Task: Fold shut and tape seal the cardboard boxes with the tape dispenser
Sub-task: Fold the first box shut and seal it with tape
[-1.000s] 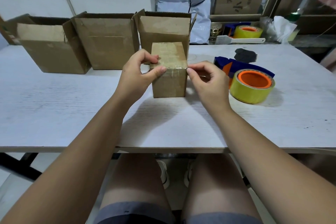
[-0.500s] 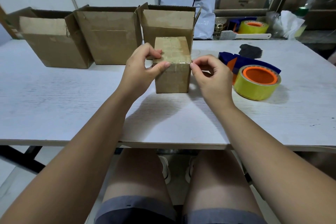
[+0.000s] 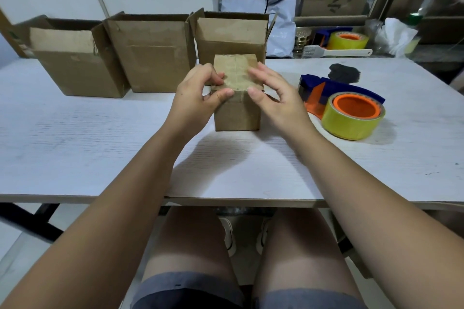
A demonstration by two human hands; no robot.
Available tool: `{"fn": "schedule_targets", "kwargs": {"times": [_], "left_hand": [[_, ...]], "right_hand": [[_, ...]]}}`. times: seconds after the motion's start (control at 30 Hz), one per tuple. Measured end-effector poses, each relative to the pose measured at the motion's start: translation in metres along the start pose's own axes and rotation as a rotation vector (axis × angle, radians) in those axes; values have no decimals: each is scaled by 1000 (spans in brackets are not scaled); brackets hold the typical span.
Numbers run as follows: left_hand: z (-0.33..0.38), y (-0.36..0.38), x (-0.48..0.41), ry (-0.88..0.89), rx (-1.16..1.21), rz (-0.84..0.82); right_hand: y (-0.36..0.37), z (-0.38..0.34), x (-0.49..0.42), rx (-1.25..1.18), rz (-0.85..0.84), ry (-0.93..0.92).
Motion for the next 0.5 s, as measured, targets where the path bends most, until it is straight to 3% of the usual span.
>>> {"fn": "schedule_targets", "kwargs": {"times": [0.27, 0.5], "left_hand": [[-5, -2, 3, 47, 76, -71], [-9, -1, 2, 83, 61, -52]], "right_hand": [[-11, 9, -7, 81, -113, -19], [-6, 8, -6, 102, -38, -43]]}}
Point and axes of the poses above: each hand's wrist, its own x-axis away from the middle knuckle, its own y-axis out of the palm, z = x × y, the point moved 1 cm from there along -x, towards the middle knuckle, and after that the axes turned 13 degrees about -z, right-handed, at the moved point
